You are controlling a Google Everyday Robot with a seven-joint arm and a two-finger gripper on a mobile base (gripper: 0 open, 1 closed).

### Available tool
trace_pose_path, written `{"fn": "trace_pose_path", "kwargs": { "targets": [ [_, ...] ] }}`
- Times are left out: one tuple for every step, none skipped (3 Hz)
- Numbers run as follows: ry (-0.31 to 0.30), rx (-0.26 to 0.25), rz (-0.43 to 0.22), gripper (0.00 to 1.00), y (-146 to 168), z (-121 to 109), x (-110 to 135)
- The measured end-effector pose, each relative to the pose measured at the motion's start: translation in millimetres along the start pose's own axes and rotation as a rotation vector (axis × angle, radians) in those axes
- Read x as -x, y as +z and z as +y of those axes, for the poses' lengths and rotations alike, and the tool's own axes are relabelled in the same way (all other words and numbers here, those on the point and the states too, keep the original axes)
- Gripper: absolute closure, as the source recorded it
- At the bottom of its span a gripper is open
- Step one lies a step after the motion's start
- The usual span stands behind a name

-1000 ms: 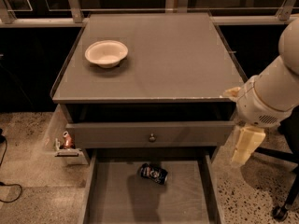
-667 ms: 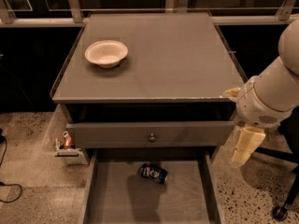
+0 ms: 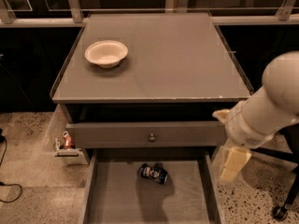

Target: Pick pepsi can from middle drawer and place on counter

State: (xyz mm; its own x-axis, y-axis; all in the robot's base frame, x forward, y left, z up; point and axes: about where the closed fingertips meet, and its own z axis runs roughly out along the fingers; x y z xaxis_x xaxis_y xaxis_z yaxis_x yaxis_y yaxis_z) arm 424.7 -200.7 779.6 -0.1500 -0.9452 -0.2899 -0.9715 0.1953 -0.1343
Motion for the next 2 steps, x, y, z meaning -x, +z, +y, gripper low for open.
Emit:
{"fn": "trace_pose_path", "kwargs": {
  "targets": [
    [0.018,0.056,-0.039,0.0,89,23,-27],
    [0.054,0.061,-0.101,0.0,157,30,-48]
  ]
}}
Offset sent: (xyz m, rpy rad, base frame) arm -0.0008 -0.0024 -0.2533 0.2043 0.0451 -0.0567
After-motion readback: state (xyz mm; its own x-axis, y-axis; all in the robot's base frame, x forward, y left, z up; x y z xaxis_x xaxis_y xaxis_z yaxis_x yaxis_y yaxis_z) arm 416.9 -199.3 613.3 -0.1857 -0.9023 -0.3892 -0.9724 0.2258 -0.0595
